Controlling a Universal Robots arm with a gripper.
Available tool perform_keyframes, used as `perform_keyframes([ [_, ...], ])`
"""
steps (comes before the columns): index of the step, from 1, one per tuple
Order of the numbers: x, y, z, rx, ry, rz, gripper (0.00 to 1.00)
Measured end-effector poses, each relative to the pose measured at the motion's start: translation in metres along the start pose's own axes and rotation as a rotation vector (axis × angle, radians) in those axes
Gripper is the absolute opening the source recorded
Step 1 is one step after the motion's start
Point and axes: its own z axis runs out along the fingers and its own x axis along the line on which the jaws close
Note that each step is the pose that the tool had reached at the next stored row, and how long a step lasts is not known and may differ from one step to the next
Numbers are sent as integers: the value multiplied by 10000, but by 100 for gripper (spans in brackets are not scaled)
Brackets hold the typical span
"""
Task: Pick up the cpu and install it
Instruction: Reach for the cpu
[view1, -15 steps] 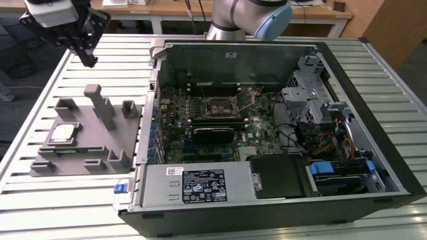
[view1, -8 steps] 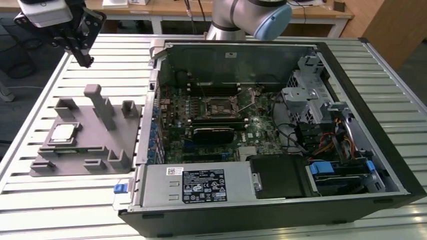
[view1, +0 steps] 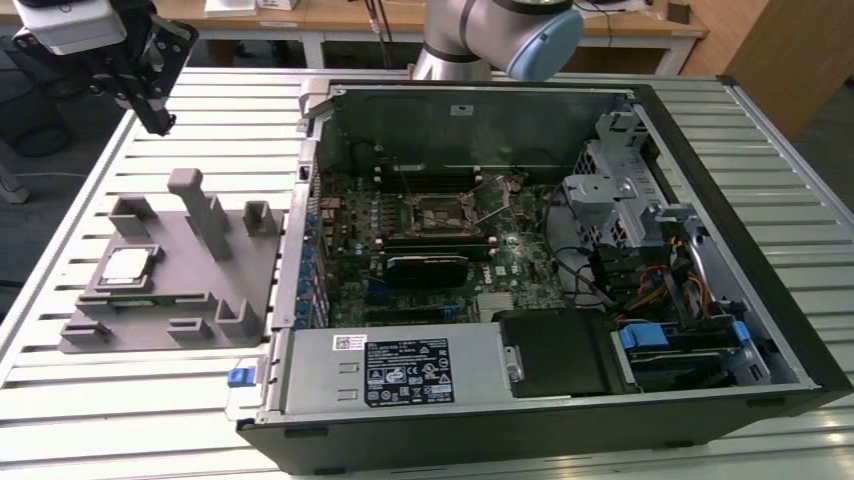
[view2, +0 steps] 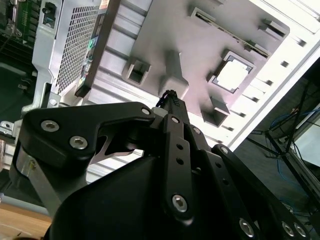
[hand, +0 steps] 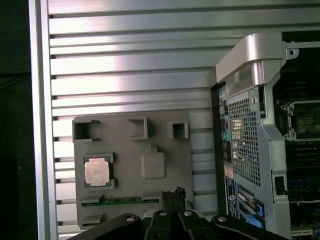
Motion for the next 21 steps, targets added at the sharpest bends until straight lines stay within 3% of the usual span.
perform_keyframes([
  [21, 236, -18, -1, -1, -1, 0, 11],
])
